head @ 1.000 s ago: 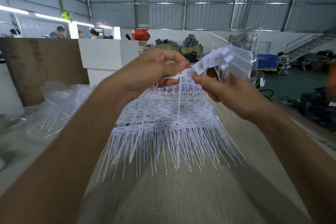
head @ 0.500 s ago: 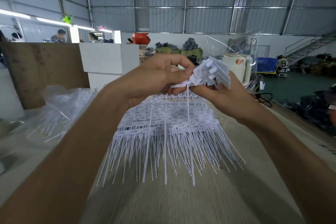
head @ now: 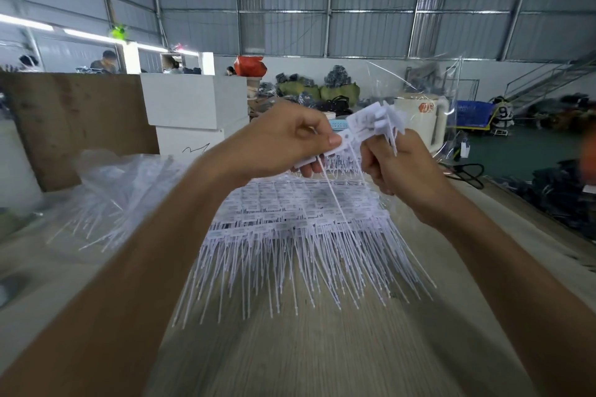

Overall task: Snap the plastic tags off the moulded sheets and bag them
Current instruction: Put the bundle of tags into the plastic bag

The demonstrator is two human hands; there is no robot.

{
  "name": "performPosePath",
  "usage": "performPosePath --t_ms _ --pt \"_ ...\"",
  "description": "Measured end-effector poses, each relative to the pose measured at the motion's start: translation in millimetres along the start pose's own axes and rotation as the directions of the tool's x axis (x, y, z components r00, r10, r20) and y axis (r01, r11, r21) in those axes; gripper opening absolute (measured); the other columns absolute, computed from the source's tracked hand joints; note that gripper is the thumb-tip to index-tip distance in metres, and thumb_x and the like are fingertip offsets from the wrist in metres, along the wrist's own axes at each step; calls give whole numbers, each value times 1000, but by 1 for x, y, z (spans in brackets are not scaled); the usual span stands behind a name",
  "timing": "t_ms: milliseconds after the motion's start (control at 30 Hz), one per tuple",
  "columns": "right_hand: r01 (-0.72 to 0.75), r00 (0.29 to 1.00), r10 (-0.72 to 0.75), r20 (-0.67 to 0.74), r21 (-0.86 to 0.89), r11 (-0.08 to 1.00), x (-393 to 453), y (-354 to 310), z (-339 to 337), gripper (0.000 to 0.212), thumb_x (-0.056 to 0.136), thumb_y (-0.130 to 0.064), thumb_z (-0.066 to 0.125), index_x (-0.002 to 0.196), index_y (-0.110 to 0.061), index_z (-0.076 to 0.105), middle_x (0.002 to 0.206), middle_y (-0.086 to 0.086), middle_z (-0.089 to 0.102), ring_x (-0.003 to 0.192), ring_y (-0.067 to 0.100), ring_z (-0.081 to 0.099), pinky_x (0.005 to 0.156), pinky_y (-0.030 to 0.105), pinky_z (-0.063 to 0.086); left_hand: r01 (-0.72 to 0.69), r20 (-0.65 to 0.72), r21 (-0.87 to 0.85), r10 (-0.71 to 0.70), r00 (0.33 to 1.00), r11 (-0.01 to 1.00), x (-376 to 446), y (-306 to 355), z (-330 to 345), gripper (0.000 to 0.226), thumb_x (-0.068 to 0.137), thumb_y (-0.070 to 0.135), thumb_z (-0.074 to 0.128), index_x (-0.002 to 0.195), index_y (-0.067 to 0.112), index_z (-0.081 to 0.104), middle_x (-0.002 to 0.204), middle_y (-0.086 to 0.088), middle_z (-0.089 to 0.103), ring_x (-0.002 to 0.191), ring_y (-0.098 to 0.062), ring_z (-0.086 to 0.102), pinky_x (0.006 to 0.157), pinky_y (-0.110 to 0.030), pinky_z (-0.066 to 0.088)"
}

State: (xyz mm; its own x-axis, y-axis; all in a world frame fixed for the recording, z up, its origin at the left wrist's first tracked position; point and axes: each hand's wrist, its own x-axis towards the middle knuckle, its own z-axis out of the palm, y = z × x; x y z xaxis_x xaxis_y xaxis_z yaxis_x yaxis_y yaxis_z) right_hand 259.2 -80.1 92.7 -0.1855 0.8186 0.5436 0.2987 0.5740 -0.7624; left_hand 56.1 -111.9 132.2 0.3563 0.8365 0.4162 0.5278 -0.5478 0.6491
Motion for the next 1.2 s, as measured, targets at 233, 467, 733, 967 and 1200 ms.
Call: performPosePath --t_ms 233,467,733,967,1200 --pt "-313 922 383 -64 461 830 10 29 -32 42 103 -15 40 61 -22 35 50 -7 27 42 11 19 37 20 17 -1 167 70 -10 986 998 -6 5 -6 21 100 27 61 80 26 68 58 5 59 51 -13 50 48 -26 41" --pt "-262 964 225 144 358 896 8 33 -27 34 100 -36 58 76 -12 62 55 -6 25 45 10 18 40 23 18 32 92 146 -46 995 989 -1 0 -2 16 102 17 57 108 20 71 78 2 70 62 -5 58 58 -25 47" --pt "-233 960 179 214 260 937 0 7 1 44 105 -35 47 73 -12 65 53 -5 31 48 14 21 44 24 21 5 30 50 -7 1000 999 1 -5 -1 5 97 23 65 100 19 65 73 3 74 59 -12 63 50 -23 46" --pt "-260 960 225 164 240 935 -2 10 2 44 106 -37 33 93 -13 68 51 0 37 43 13 22 42 20 22 -4 -58 7 4 998 1000 1 -5 -4 5 99 20 63 99 19 67 73 -6 74 51 -14 60 44 -22 43" --pt "-161 970 98 222 291 943 -2 8 5 34 98 -41 61 90 -10 72 59 -5 27 50 11 21 44 22 21 -4 -79 27 6 997 1000 2 -6 -1 3 96 19 67 97 17 70 70 -7 72 54 -12 59 46 -21 44"
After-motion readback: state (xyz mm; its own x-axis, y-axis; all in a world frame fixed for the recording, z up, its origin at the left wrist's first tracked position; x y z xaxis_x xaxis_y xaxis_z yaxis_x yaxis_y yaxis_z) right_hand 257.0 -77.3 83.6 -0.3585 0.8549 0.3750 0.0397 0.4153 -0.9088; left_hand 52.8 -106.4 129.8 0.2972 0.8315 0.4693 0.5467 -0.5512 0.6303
